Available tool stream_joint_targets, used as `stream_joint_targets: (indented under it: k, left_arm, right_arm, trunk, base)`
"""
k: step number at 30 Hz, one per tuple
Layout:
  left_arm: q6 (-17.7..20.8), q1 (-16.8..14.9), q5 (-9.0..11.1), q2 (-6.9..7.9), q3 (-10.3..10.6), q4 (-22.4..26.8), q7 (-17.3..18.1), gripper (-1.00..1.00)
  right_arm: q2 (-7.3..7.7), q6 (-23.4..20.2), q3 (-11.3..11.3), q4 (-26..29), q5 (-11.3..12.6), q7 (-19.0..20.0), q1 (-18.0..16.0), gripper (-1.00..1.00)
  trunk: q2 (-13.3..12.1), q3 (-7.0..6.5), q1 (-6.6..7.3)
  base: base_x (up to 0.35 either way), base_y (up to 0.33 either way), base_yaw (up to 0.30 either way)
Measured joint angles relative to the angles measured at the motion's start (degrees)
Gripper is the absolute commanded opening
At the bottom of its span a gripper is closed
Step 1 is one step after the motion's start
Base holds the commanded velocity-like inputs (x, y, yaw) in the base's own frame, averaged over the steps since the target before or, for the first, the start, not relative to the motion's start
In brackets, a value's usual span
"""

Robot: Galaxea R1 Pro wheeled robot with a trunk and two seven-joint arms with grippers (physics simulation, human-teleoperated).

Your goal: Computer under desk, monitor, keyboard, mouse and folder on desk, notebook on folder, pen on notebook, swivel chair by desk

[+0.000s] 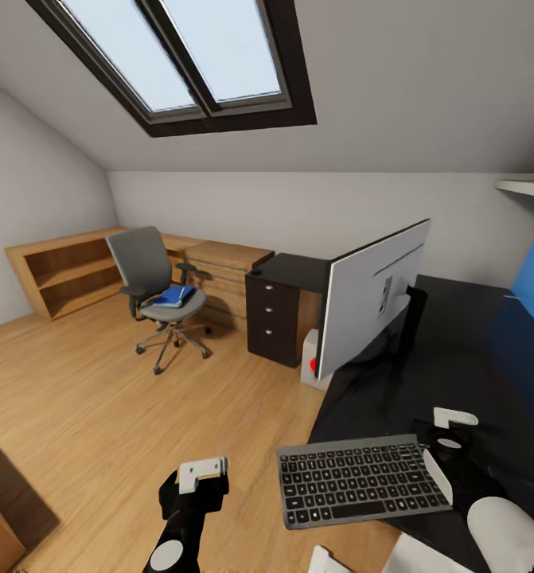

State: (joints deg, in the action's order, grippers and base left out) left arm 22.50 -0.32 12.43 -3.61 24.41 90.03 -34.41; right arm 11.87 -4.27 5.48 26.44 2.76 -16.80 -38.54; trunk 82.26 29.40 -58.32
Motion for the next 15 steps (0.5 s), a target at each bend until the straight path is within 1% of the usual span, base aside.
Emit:
stream_joint_targets:
  k: [3, 8, 15]
  left_arm:
    - [0.00, 0.00, -0.01, 0.00, 0.04, -0.02, -0.03, 1.00]
    - [0.00, 0.00, 0.00, 0.00, 0.05, -0.03, 0.01, 1.00]
    - [0.00, 0.00, 0.00, 0.00, 0.27, -0.11, 0.01, 1.00]
  right_arm:
    - [-0.01, -0.01, -0.03, 0.05, 0.03, 0.01, 0.02, 1.00]
    - [0.03, -0.02, 0.00, 0.00, -0.07, -0.06, 0.01, 1.00]
    - [-0.01, 0.02, -0.01, -0.03, -0.02, -0.05, 0.00, 1.00]
  trunk:
    - [0.00, 0.00, 0.01]
    - [0.00, 0.00, 0.02]
    - [0.00, 0.00, 0.01]
  base:
    - [-0.124, 0.000, 0.000]
    - [-0.039, 0.000, 0.000]
    - [-0.159, 0.013, 0.000]
